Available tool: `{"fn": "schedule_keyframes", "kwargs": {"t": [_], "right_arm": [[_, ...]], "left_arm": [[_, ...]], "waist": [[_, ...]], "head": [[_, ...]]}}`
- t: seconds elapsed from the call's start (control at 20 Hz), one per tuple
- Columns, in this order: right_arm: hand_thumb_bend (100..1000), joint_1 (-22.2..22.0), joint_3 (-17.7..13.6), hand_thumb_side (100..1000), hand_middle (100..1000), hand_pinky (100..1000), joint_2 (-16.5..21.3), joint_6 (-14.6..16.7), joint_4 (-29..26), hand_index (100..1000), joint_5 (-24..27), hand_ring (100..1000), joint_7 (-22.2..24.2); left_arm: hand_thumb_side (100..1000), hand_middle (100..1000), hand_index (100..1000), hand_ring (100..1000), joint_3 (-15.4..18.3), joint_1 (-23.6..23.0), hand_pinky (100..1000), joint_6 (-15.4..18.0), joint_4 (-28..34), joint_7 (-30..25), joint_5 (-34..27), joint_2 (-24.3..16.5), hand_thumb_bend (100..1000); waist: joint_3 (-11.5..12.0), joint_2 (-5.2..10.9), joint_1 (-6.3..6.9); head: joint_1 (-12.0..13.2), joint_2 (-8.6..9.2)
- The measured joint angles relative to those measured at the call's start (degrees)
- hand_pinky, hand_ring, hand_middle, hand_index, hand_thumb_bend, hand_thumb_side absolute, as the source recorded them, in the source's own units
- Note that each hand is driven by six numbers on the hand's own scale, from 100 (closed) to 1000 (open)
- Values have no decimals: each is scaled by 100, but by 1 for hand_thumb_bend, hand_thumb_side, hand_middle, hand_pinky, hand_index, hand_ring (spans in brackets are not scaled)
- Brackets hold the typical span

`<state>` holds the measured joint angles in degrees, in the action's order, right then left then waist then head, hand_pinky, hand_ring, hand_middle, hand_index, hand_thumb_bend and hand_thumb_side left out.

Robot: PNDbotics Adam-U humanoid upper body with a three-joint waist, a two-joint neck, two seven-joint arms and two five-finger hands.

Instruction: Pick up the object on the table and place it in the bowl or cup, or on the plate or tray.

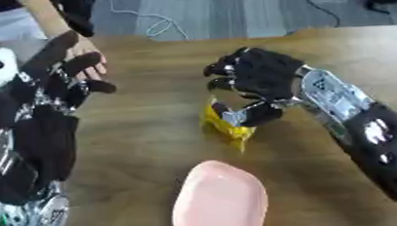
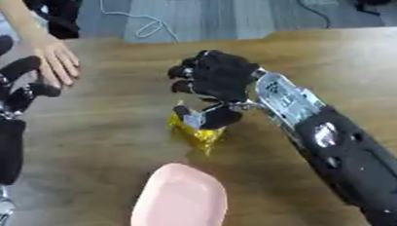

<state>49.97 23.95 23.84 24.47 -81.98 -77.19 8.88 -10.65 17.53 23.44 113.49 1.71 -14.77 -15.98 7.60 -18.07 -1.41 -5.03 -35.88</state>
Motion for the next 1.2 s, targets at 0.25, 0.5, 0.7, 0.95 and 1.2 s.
{"fn": "schedule_keyframes", "kwargs": {"t": [0.25, 0.5, 0.7, 0.95, 1.2], "right_arm": [[139, -2, 156, 793, 826, 547, -67, 81, 34, 791, -71, 777, 279], [135, -2, 329, 747, 838, 571, -156, 218, 94, 788, -283, 798, 694], [136, -5, 453, 726, 838, 568, -192, 366, 186, 781, -416, 797, 843], [130, -14, 493, 701, 830, 551, -211, 463, 206, 775, -449, 786, 860], [122, -114, 437, 627, 768, 421, -216, 508, 203, 753, -337, 663, 712]], "left_arm": [[922, 855, 843, 818, -1, 16, 604, 0, 0, 0, -1, 2, 100], [921, 855, 843, 818, -3, 57, 604, -5, 0, -5, -4, 2, 100], [920, 855, 842, 818, -4, 69, 605, -21, 0, -22, -24, 4, 100], [919, 855, 842, 818, -4, 96, 605, -23, 0, -27, -39, 29, 100], [919, 854, 840, 817, -4, 114, 604, -12, 0, -35, -40, 47, 100]], "waist": [[21, -2, 0], [63, -2, -10], [78, -2, -19], [80, -1, -18], [79, -7, 3]], "head": [[5, 37], [57, 47], [60, 50], [60, 50], [58, 50]]}}
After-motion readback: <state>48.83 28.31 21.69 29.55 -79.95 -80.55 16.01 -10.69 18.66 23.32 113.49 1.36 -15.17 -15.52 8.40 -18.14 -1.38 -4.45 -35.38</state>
